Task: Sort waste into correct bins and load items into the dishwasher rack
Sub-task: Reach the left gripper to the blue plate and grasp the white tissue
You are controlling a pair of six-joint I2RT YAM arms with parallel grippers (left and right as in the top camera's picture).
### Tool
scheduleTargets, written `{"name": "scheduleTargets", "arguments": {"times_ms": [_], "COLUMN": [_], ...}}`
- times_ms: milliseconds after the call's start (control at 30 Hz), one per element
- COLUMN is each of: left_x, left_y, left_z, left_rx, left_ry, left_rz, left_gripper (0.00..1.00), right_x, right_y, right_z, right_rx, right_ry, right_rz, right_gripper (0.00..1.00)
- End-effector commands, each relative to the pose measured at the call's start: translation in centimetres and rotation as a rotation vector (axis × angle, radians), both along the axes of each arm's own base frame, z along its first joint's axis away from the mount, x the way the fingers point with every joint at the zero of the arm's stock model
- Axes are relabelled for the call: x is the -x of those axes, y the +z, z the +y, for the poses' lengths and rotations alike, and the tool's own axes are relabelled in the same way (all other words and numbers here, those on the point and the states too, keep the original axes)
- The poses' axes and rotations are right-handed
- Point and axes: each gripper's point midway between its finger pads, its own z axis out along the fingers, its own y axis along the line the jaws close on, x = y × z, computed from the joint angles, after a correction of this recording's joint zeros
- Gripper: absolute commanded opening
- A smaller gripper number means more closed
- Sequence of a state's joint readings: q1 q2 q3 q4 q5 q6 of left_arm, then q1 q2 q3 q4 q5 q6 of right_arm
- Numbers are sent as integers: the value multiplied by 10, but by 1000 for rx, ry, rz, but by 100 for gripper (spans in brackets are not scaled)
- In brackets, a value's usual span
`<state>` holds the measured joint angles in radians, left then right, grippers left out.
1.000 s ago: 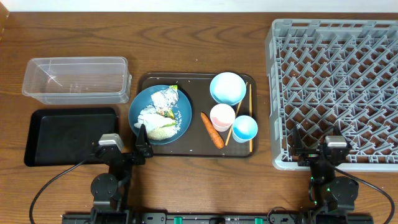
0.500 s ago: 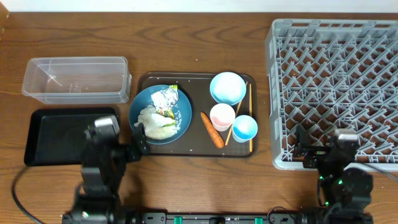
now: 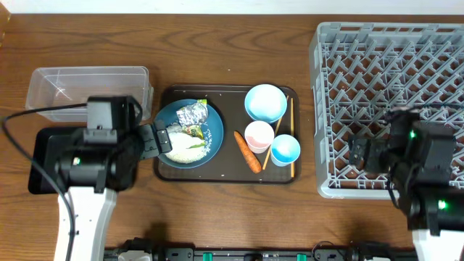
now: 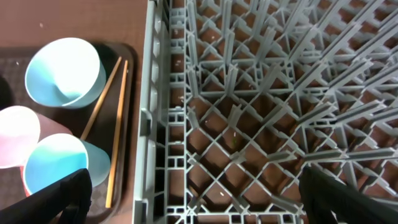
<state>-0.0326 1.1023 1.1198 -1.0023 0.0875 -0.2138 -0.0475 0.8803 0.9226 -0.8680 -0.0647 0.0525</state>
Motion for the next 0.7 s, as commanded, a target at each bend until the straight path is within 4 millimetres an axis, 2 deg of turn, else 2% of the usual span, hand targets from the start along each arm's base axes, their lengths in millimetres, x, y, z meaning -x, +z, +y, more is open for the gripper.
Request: {"name": "scheduleTargets", "arguments": {"times_ms": [0,167,367,500,667], "left_x": [-4,-17,-37,-48,-55], "left_y": [-5,-19,-43,-66,-101], "left_z": [-12,-19,-31,-42,-49], "left_rx": [69,116,112,97,88], "left_ry": [-19,-17,-53,-83,-96], "left_rz": [37,76,124,172,263], "left_gripper": [98,98,98,100,92], "right_x": [-4,-7,-7,-7,-7], "right_y": [-1,-10,-10,-10,-10], "right_z": [5,6,6,6,6], "right_rx": [-14,-19,-22,-22,-22], "right_ry": [22,24,20,21,21], "right_rz": [27,65,65,65,64], "right_gripper": [99,99,99,99,99]}}
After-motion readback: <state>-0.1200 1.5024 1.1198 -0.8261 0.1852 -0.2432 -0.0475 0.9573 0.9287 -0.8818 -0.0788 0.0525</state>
